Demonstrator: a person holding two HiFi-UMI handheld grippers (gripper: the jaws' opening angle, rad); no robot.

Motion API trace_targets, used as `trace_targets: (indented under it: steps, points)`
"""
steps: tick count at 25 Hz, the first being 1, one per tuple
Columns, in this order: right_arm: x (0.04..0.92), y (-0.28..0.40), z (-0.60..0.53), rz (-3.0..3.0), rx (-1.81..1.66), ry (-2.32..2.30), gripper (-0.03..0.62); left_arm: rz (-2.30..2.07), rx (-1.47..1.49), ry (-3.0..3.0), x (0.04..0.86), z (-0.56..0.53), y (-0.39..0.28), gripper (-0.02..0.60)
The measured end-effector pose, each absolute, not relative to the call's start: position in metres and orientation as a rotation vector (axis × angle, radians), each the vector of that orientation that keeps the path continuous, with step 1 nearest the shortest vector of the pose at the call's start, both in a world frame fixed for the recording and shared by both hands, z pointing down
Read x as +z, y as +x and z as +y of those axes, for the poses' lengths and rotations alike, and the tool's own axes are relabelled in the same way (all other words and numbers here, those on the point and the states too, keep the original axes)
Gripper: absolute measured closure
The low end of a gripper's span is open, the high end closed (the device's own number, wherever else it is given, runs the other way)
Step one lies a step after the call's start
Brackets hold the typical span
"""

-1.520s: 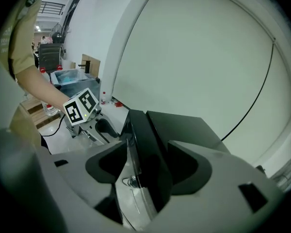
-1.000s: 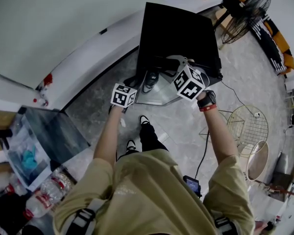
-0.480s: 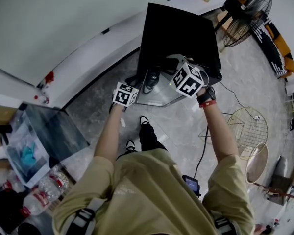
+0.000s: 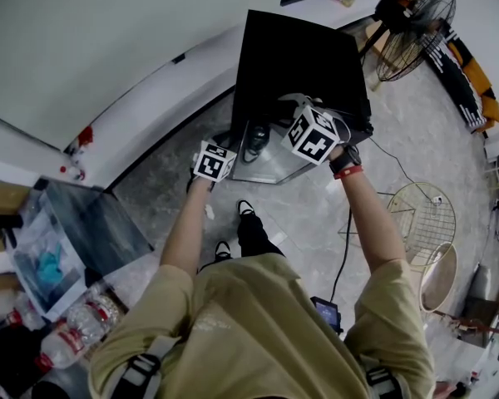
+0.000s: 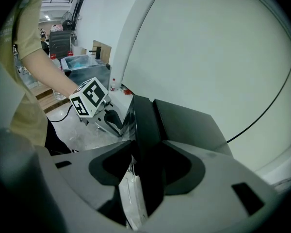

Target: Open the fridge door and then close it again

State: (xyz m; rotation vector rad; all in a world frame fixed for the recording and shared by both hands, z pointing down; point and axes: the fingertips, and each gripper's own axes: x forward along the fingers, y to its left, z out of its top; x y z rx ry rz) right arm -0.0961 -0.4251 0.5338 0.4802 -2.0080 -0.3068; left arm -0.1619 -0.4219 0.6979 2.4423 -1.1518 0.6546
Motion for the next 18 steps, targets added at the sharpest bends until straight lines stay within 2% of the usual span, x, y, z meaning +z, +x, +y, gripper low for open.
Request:
trace_targets:
  steps: [18]
  points:
    - [0.536,-0.095,-0.394,-1.975,-0.339,0.402,0.382,-1.198,0.589,2.342,0.7,-0.382,-0.158,0.456]
